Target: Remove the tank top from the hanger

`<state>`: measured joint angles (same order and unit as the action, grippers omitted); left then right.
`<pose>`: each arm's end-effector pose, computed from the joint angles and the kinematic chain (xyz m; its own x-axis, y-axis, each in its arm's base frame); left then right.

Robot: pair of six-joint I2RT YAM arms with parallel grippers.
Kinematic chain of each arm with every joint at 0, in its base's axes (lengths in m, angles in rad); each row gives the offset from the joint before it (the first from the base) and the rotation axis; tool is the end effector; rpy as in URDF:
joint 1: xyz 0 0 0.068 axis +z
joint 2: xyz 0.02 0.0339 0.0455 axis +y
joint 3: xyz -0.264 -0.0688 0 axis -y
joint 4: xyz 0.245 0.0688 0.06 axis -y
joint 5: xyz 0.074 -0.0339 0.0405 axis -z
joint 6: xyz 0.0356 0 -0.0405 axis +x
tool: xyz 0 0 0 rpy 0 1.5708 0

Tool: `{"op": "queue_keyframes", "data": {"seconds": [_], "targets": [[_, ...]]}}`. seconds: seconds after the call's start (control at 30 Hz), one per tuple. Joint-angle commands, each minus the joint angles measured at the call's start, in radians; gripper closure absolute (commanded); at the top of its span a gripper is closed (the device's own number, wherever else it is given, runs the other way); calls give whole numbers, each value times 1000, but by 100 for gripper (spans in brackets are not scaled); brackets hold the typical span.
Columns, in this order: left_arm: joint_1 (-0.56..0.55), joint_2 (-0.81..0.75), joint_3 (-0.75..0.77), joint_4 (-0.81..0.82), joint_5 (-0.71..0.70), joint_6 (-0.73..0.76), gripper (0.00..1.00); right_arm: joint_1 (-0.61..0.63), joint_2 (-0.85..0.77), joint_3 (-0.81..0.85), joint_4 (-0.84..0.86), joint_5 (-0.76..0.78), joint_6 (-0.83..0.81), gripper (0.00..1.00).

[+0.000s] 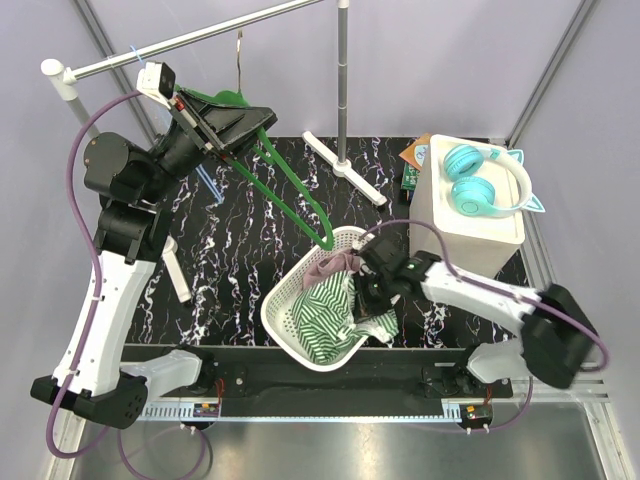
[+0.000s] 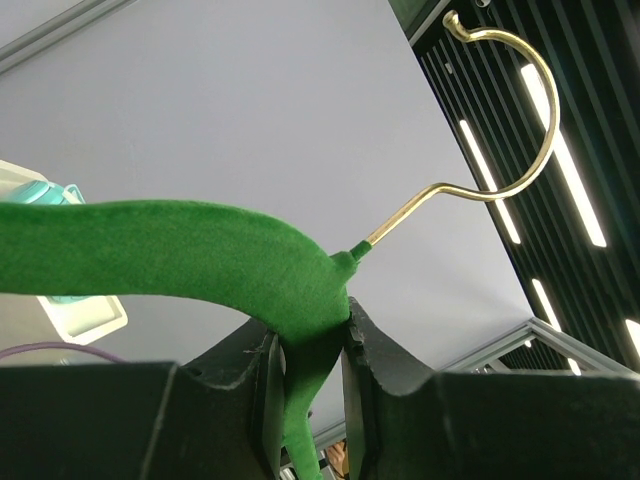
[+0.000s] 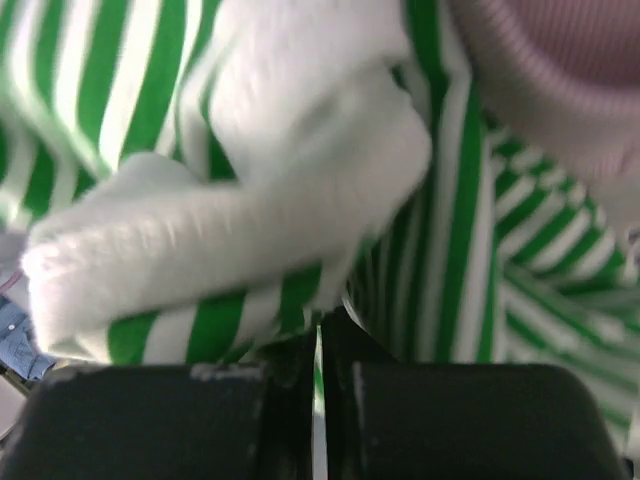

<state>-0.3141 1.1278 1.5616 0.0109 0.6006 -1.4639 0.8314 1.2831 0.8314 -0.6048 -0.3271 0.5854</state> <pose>0.1814 -0.0801 0.5539 -0.6922 -0.6376 -0.3380 0.4858 -0.0653 -0.8716 0.1564 0.1885 0.2199 -0.9344 -0.2481 -0.2554 -0.3478 0.7900 0.5050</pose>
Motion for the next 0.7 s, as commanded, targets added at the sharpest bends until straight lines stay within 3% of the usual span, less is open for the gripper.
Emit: {"op": "queue_keyframes", "data": {"seconds": [0.0,0.1,0.23,0.33,0.43,0.47,0.67], "targets": [[6,-8,9,60,41,-6,100,2,261,99,154,48,-18,98],[6,-17,15,41,38,0,100,14,446,216,139,19,-71,97],[4,-39,11,20,28,5,100,31,513,265,76,65,-117,95],[6,-52,5,-2,22,22,100,31,454,235,48,115,-122,81],[6,-63,-24,-2,15,30,100,29,372,235,-22,141,-128,62],[6,-63,-41,0,13,30,100,31,330,241,-42,145,-131,52],[4,-20,-38,23,25,43,100,29,139,396,-246,154,-122,18]]}}
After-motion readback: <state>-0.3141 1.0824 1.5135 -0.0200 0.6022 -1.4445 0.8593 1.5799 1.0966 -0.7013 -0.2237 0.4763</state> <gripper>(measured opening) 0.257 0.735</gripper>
